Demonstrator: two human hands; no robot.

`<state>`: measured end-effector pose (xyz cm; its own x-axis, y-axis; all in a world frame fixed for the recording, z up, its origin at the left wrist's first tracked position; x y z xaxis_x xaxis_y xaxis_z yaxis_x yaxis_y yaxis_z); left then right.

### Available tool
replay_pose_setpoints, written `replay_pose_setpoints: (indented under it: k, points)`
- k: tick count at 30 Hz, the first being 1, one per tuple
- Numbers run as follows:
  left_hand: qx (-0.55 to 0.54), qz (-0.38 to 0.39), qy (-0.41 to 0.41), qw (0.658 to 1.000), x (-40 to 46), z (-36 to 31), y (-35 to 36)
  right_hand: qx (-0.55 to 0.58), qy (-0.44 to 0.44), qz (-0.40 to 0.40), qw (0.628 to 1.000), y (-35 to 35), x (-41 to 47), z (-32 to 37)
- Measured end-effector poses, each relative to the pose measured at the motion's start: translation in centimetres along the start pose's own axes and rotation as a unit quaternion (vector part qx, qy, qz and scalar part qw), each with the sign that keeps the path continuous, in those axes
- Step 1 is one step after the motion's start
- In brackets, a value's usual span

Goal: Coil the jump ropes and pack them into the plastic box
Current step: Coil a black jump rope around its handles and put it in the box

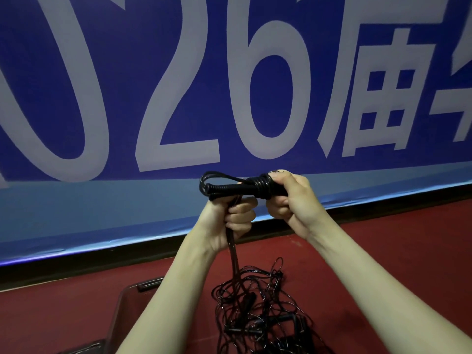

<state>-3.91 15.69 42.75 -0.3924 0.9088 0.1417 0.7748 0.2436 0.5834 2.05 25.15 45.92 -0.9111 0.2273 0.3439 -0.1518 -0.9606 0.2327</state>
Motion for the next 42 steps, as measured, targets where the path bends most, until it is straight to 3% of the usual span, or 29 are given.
replay_pose_setpoints:
  k: [4, 6, 10, 14, 18, 21, 22, 26, 28, 29, 31, 33, 37, 39, 42]
  points:
    - [0.054, -0.054, 0.032, 0.997, 0.0, -0.8, -0.1, 0.019, -0.005, -0.019, 1.0, 0.3, 0.3, -0.4]
    - [0.163, -0.125, 0.094, 0.974, 0.2, -1.5, 0.1, 0.054, -0.018, -0.045, 0.997, 0.1, 0.6, -0.1]
    - [0.403, -0.194, 0.131, 0.885, 0.5, -1.2, 1.2, 0.089, -0.036, -0.119, 0.988, -1.5, 1.1, 0.2]
    - [0.642, -0.211, 0.087, 0.732, 0.8, 0.4, 1.8, 0.129, -0.037, -0.208, 0.969, -4.1, 1.2, 0.0]
    - [0.691, -0.209, 0.077, 0.688, 0.7, 1.0, 3.0, 0.107, -0.05, -0.24, 0.963, -5.2, 0.9, 0.4]
    - [0.751, -0.225, 0.09, 0.614, 0.7, -0.5, 3.6, 0.098, -0.063, -0.249, 0.961, -5.6, 0.7, 0.9]
    - [0.751, -0.222, 0.094, 0.614, 0.7, -0.9, 3.7, 0.091, -0.065, -0.253, 0.961, -5.7, 0.6, 1.2]
    - [0.657, -0.178, 0.071, 0.729, 0.5, -1.7, 4.0, 0.005, -0.079, -0.258, 0.963, -5.8, 0.5, 2.0]
    - [0.635, -0.179, 0.037, 0.751, -0.1, -2.1, 4.3, -0.16, -0.104, -0.263, 0.946, -5.8, 0.4, 2.8]
    - [0.642, -0.182, 0.024, 0.745, -0.3, -2.3, 4.4, -0.255, -0.124, -0.26, 0.923, -5.6, 0.3, 3.2]
    - [0.686, -0.191, 0.013, 0.702, -0.9, -2.7, 4.6, -0.372, -0.161, -0.238, 0.882, -5.0, 0.1, 3.5]
    - [0.742, -0.207, 0.024, 0.637, -1.4, -3.4, 4.7, -0.429, -0.168, -0.209, 0.863, -4.6, -0.1, 3.2]
    - [0.824, -0.247, 0.045, 0.509, -2.6, -4.8, 4.5, -0.51, -0.095, -0.116, 0.847, -3.6, 0.5, 2.8]
    - [0.842, -0.247, 0.061, 0.476, -3.0, -5.1, 4.7, -0.524, -0.056, -0.066, 0.848, -3.2, 0.6, 3.0]
    - [0.849, -0.242, 0.112, 0.457, -3.3, -5.3, 5.3, -0.494, -0.023, -0.003, 0.869, -2.9, 0.4, 3.3]
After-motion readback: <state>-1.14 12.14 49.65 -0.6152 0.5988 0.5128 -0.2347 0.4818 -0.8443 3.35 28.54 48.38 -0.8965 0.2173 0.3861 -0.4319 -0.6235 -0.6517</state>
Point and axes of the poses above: each hand's wrist, its own x-axis towards the middle knuckle, its own y-axis out of the palm, z = x × y, the point moved 6 cm from there along x, towards the middle knuckle, and after that the axes turned 6 degrees about z, right-handed, at the moved point
